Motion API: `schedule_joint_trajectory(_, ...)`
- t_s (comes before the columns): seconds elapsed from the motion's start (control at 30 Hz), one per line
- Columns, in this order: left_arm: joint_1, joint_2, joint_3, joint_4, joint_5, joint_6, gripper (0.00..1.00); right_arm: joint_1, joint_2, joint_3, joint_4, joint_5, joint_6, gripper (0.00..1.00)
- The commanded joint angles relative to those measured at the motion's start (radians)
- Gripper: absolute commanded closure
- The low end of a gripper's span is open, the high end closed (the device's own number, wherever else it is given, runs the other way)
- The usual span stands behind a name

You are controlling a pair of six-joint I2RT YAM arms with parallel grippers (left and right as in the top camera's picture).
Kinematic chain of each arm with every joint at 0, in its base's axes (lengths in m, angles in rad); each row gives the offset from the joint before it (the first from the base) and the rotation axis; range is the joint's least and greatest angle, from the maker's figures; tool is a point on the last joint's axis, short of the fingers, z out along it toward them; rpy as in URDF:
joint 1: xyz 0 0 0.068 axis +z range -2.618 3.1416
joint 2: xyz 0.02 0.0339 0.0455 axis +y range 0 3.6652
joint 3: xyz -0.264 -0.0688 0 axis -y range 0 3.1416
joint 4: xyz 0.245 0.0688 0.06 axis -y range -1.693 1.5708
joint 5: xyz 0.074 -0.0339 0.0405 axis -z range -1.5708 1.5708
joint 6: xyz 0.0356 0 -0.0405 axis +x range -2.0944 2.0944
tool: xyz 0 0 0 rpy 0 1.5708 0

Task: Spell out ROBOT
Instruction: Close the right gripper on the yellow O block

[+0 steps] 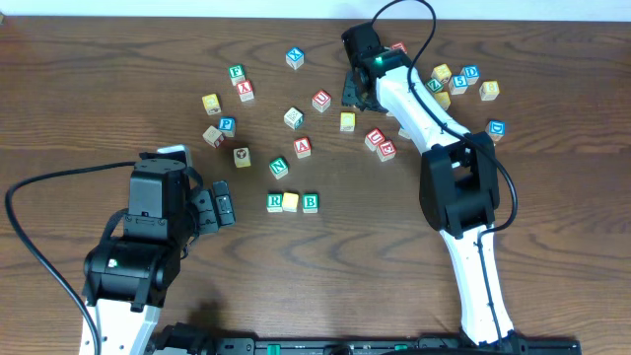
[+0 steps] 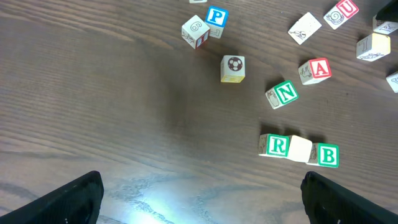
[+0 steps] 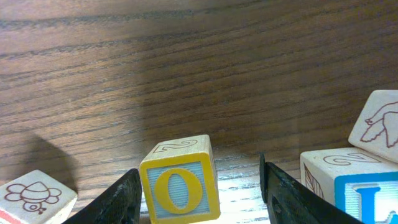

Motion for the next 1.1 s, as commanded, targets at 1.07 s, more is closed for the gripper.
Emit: schedule_joint_trajectory(1.07,0.005,0.0,0.022,-0.002,-0.005,0.013,0.0,0.014,0.013,-0.006,0.019,0.031,-0.087,0.52)
